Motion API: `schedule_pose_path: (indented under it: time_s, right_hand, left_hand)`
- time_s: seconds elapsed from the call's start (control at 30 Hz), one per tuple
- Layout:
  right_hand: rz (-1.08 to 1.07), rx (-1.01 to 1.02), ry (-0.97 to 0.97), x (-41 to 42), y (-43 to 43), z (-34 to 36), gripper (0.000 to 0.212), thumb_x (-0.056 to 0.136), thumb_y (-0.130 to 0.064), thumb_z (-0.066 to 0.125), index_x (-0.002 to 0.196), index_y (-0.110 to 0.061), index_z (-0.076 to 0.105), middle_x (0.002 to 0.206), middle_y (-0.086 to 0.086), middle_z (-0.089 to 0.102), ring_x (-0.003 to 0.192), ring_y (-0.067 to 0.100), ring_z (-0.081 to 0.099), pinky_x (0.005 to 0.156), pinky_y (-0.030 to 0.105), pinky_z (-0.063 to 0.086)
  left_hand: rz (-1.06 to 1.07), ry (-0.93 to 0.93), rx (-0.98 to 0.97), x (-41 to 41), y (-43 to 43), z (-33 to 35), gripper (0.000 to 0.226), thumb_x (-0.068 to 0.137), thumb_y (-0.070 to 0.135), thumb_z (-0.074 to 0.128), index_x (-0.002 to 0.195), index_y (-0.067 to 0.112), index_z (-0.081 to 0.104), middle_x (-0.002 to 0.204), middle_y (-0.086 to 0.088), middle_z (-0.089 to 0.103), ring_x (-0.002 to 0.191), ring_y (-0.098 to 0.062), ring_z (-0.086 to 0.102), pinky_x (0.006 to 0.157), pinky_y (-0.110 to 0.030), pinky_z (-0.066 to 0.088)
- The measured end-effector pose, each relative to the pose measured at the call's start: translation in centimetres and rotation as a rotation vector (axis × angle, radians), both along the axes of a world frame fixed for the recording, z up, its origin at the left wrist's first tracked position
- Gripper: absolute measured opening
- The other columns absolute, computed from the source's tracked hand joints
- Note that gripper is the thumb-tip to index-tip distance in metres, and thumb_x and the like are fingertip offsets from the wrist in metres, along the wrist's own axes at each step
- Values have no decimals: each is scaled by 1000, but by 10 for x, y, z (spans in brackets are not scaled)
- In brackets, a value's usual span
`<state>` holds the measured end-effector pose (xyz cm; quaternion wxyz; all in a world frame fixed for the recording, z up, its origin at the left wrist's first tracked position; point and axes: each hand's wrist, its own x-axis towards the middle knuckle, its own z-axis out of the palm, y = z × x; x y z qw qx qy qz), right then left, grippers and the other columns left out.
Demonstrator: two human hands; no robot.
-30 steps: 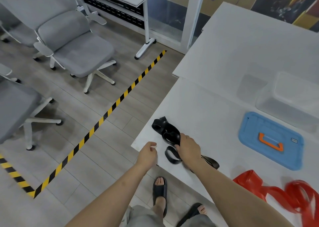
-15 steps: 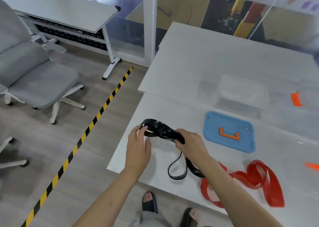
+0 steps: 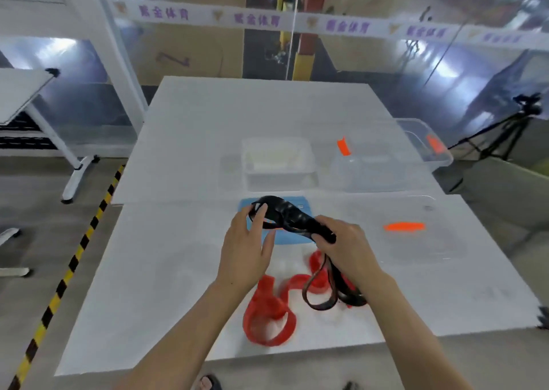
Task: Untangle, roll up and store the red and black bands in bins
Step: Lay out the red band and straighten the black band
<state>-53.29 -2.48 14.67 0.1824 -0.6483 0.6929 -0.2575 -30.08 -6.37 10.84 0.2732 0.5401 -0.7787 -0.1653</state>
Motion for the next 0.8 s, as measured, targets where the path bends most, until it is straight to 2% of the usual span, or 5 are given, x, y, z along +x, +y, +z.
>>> schedule_pose_path:
  time_s: [0.1,0.27,0.5,0.63,0.8]
  right_hand:
    - [-6,12,-6,-83,20,-10,26,90,-16,76,111,-32,74,78,-15,66,74,12,61,70,30,47]
    - [43,101,49,-222,53,-42,25,90,-20,74,113,-32,71,91,-11,75,83,16,65,75,37,52]
    - [125,249,139,-367,97,-89,24,94,-23,63,111,-39,66,89,-13,72,82,17,64,69,39,53]
    - [187,335,279,-417,105,-114,25,101,-31,57,125,-40,62,108,-14,72,101,18,65,73,34,46]
    - [266,454,339,-443,99,-152,31,107,-29,53,137,-34,57,123,-6,70,115,23,63,85,39,51]
  left_hand:
    - [-29,-19,11,-79,13,-10,64,103,42,51,161,22,32,148,-11,42,135,-29,45,102,-44,52]
    - [-40,-156,40,-214,46,-35,63,98,51,44,154,23,42,133,-12,44,127,-34,46,107,-49,47]
    - [-133,-338,206,-342,101,-83,63,98,60,36,150,24,45,150,-12,40,138,-35,43,105,-47,47]
    - [-221,-434,366,-385,118,-104,65,103,56,35,160,26,27,163,-6,29,149,-31,33,111,-45,42]
    - [-271,-464,557,-411,126,-141,69,107,45,39,166,23,11,168,-4,25,150,-29,33,112,-45,43]
